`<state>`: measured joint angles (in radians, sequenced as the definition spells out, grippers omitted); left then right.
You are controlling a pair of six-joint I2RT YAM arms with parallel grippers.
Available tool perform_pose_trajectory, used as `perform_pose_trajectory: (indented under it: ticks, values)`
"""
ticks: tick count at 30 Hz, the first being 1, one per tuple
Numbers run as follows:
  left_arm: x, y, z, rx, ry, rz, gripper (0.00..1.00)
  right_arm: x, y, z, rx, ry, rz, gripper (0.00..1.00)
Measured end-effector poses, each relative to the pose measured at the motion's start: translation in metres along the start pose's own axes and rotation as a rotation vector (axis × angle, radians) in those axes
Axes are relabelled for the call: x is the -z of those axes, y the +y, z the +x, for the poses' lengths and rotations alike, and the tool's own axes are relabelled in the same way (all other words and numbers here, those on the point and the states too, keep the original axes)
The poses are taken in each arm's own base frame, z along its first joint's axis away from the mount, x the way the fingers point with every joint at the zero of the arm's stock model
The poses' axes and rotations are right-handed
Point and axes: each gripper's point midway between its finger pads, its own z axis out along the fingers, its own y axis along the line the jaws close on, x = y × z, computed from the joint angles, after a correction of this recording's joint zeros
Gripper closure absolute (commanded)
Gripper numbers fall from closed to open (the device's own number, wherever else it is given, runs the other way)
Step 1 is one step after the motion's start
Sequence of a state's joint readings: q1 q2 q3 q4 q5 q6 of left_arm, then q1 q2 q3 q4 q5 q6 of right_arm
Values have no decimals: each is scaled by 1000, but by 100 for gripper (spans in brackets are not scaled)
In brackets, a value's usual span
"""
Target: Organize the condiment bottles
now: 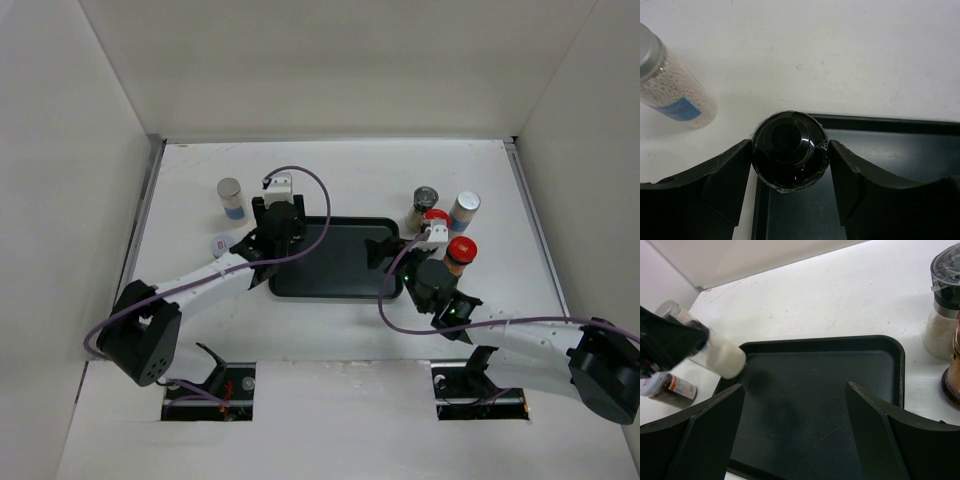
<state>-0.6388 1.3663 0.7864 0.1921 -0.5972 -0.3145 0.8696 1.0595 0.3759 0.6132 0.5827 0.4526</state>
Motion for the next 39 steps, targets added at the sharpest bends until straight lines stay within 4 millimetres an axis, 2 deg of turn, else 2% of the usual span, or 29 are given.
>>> perform_pose_trajectory:
  ticks: [3,7,9,12,15,17,20,21,23,24,25,27,28,29,31,33,37,39]
  values:
    - [-6,-3,17,-23,39,0,66,-1,-2,-1,-2,-5,8,12]
    - [-12,-5,29,-35,60,-4,61,-1,-4,-3,-3,-8,14,14]
    - [-15,-6,33,-37,64,-5,56,-1,-4,-3,-4,-10,13,23]
    - [-20,-8,36,-33,59,-3,51,-1,-4,-4,-4,-12,12,49]
    - [-24,-12,38,-23,47,5,47,-1,-4,-5,2,-15,12,69]
    - [-25,-14,40,-19,41,8,41,0,-4,-8,3,-19,11,73]
    - [-26,-14,39,-11,28,8,25,5,-6,-14,3,-24,21,74]
    - [-25,-15,37,-7,17,10,22,7,-7,-17,2,-29,27,74]
    - [-24,-16,31,10,-9,7,18,11,-10,-27,2,-41,45,72]
    - [-22,-15,29,15,-19,6,15,13,-11,-33,2,-48,56,67]
    - [-18,-15,26,22,-30,9,12,15,-12,-40,3,-57,70,57]
    - [-10,-15,19,40,-59,18,8,19,-16,-51,3,-72,107,26]
    - [-5,-14,14,50,-74,23,8,22,-21,-58,11,-80,135,14]
    - [1,-15,9,60,-89,31,8,25,-26,-63,13,-91,165,8]
    - [15,-15,-4,90,-130,54,10,33,-39,-74,31,-113,238,4]
    - [31,-16,-17,127,-178,84,15,40,-54,-84,49,-132,317,1]
    - [63,-14,-31,192,-252,155,46,51,-89,-98,99,-149,484,0]
    - [75,-12,-32,221,-274,194,57,57,-107,-103,126,-153,569,0]
